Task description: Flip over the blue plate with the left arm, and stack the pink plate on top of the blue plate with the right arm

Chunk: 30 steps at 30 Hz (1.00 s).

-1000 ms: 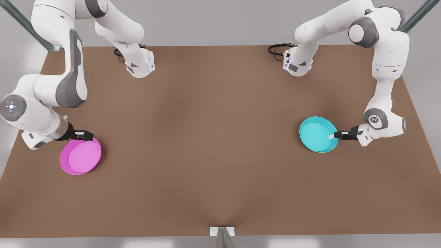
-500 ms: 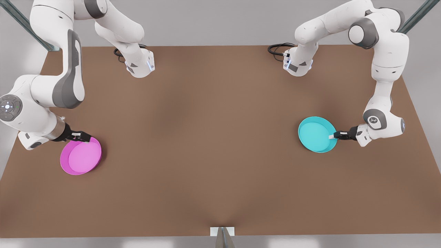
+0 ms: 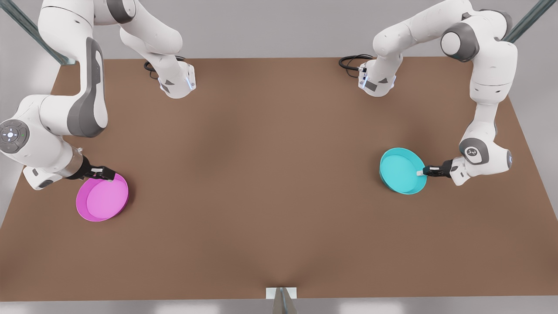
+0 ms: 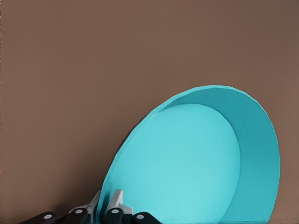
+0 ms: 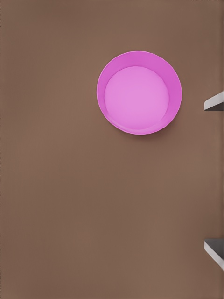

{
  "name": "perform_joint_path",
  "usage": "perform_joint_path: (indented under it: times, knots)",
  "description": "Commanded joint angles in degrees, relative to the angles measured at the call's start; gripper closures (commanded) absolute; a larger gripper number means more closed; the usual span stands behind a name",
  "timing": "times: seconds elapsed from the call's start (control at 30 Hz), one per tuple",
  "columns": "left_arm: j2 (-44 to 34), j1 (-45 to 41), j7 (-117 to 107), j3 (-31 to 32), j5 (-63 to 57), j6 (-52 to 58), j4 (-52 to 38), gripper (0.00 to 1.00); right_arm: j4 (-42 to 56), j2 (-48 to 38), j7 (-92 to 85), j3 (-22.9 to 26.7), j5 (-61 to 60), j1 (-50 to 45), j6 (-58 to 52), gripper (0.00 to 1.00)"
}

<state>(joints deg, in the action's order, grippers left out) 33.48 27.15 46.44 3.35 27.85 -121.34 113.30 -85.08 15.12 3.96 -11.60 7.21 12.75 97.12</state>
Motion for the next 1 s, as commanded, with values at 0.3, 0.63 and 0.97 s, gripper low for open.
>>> perform_joint_path:
  times: [0.3,0.63,0.97]
  knots:
    - [-0.35,0.01,0.06,-0.1,1.5,1.55,-0.36,0.74,0.0,0.0,0.0,0.0,0.0,0.0,0.0,0.0]
    - [-0.7,0.01,0.15,-0.19,0.8,2.42,-1.5,0.79,0.0,0.0,-0.09,0.0,0.0,0.09,0.09,0.0]
    - [-0.52,-1.31,-1.69,-0.1,-2.98,4.09,-6.59,0.79,0.0,0.17,-0.17,0.08,0.0,0.52,0.09,0.0]
